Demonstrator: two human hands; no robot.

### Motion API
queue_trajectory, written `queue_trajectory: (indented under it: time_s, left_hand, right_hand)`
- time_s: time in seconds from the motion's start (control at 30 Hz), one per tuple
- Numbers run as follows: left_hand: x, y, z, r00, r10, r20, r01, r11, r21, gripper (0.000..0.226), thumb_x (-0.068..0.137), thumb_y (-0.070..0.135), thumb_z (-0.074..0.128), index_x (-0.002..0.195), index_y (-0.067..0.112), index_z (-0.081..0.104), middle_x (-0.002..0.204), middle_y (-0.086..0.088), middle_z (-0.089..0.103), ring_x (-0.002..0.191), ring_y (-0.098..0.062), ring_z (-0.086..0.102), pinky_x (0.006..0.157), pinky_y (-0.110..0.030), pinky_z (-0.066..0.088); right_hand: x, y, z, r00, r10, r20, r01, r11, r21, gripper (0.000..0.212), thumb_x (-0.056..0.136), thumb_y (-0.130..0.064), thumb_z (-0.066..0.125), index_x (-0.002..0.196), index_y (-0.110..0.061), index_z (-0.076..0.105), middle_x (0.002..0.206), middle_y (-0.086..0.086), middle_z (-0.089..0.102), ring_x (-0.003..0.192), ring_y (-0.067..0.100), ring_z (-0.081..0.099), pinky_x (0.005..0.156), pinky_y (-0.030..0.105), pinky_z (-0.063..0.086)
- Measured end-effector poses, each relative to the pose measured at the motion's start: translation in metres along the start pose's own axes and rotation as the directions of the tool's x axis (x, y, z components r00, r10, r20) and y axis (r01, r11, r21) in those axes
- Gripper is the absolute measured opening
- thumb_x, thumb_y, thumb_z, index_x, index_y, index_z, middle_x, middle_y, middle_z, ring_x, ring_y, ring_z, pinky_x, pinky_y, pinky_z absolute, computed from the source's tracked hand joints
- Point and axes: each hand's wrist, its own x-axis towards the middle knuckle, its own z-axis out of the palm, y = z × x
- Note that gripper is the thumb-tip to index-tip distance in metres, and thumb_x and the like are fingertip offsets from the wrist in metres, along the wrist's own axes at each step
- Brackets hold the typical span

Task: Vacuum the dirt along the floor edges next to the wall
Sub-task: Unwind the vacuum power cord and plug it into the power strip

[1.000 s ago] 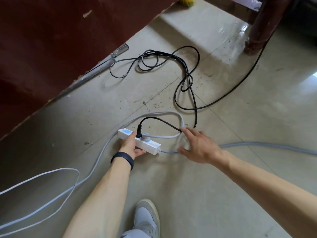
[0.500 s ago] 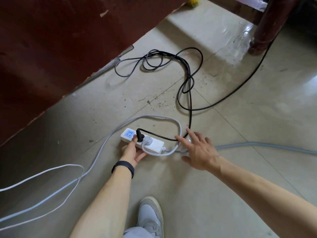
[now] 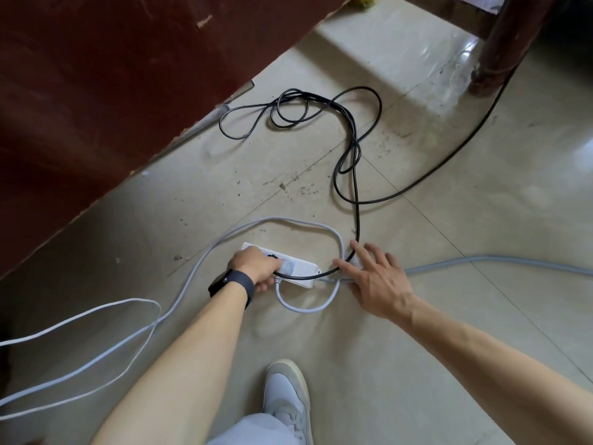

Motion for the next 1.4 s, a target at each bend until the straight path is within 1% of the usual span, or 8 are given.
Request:
queue_trajectory:
  time_s: [0.1, 0.17, 0.27, 0.73, 0.9, 1.07, 1.2, 1.4]
  left_hand:
    - [0.007, 0.009, 0.002, 0.992, 0.086, -0.092, -0.047, 0.928, 0.37, 0.036, 0.091, 0.04, 0.05, 0.091, 0.013, 0.075, 0.104, -0.008, 0.072, 0.088, -0.028, 0.069, 0.075, -0.027, 0.05]
    - [0.008, 0.013, 0.001, 0.987, 0.134, -0.092, -0.067, 0.849, 0.525, 0.035, 0.096, 0.038, 0.048, 0.114, 0.015, 0.068, 0.124, -0.011, 0.063, 0.108, -0.032, 0.063, 0.077, -0.029, 0.043]
    - [0.011, 0.014, -0.001, 0.98, 0.187, -0.072, -0.095, 0.75, 0.655, 0.035, 0.099, 0.037, 0.044, 0.119, 0.018, 0.065, 0.129, -0.007, 0.062, 0.116, -0.028, 0.059, 0.077, -0.028, 0.039]
    - [0.007, 0.014, -0.001, 0.969, 0.241, -0.046, -0.139, 0.694, 0.707, 0.045, 0.093, 0.048, 0.049, 0.116, 0.013, 0.065, 0.126, -0.012, 0.062, 0.113, -0.032, 0.059, 0.084, -0.032, 0.046]
    - [0.006, 0.02, -0.007, 0.965, 0.26, -0.024, -0.162, 0.669, 0.725, 0.043, 0.096, 0.046, 0.048, 0.122, 0.015, 0.064, 0.131, -0.011, 0.061, 0.119, -0.03, 0.058, 0.088, -0.032, 0.046]
    - [0.003, 0.013, -0.002, 0.973, 0.225, 0.041, -0.198, 0.735, 0.649, 0.034, 0.091, 0.043, 0.05, 0.096, 0.015, 0.069, 0.108, -0.007, 0.07, 0.101, -0.03, 0.065, 0.072, -0.028, 0.044]
    - [-0.001, 0.016, 0.018, 0.962, 0.163, 0.218, -0.256, 0.809, 0.529, 0.049, 0.084, 0.041, 0.048, 0.049, 0.013, 0.067, 0.055, 0.006, 0.068, 0.072, -0.022, 0.069, 0.074, -0.029, 0.055]
    - [-0.005, 0.018, 0.028, 0.905, 0.168, 0.39, -0.363, 0.782, 0.506, 0.042, 0.093, 0.03, 0.047, 0.056, 0.015, 0.063, 0.052, 0.007, 0.066, 0.059, -0.013, 0.061, 0.078, -0.027, 0.053]
  right_hand:
    - [0.001, 0.001, -0.002, 1.0, -0.01, 0.012, 0.01, 1.0, 0.009, 0.066, 0.068, -0.04, 0.088, 0.13, -0.037, 0.067, 0.144, 0.016, 0.058, 0.118, 0.043, 0.061, 0.082, 0.053, 0.057]
    - [0.003, 0.001, -0.003, 1.0, -0.013, 0.018, 0.012, 1.0, 0.016, 0.065, 0.067, -0.04, 0.088, 0.128, -0.037, 0.068, 0.143, 0.017, 0.059, 0.116, 0.044, 0.062, 0.082, 0.052, 0.057]
    - [0.005, 0.002, -0.003, 1.0, -0.026, 0.009, 0.026, 0.999, 0.019, 0.064, 0.066, -0.038, 0.088, 0.127, -0.036, 0.068, 0.141, 0.016, 0.059, 0.114, 0.045, 0.061, 0.083, 0.052, 0.057]
    - [0.001, 0.001, 0.008, 0.993, -0.112, -0.035, 0.114, 0.991, 0.072, 0.058, 0.088, -0.04, 0.059, 0.144, -0.032, 0.055, 0.158, 0.019, 0.043, 0.137, 0.046, 0.046, 0.108, 0.057, 0.041]
    - [0.001, -0.006, -0.004, 0.998, -0.054, 0.029, 0.05, 0.992, 0.114, 0.055, 0.082, -0.043, 0.046, 0.134, -0.031, 0.06, 0.154, 0.017, 0.048, 0.134, 0.046, 0.05, 0.104, 0.058, 0.045]
    - [0.005, -0.031, -0.032, 0.996, 0.076, -0.05, -0.064, 0.976, 0.208, 0.052, 0.077, -0.049, 0.038, 0.111, -0.032, 0.075, 0.148, 0.004, 0.057, 0.136, 0.037, 0.049, 0.106, 0.05, 0.033]
    - [0.016, -0.054, -0.046, 0.987, 0.089, 0.131, -0.128, 0.936, 0.328, 0.05, 0.098, -0.06, 0.041, 0.136, -0.037, 0.062, 0.143, -0.005, 0.059, 0.131, 0.028, 0.052, 0.109, 0.04, 0.039]
    - [0.019, -0.061, -0.041, 0.965, 0.107, 0.24, -0.186, 0.922, 0.339, 0.05, 0.093, -0.074, 0.049, 0.135, -0.049, 0.06, 0.137, -0.001, 0.052, 0.127, 0.029, 0.048, 0.11, 0.039, 0.039]
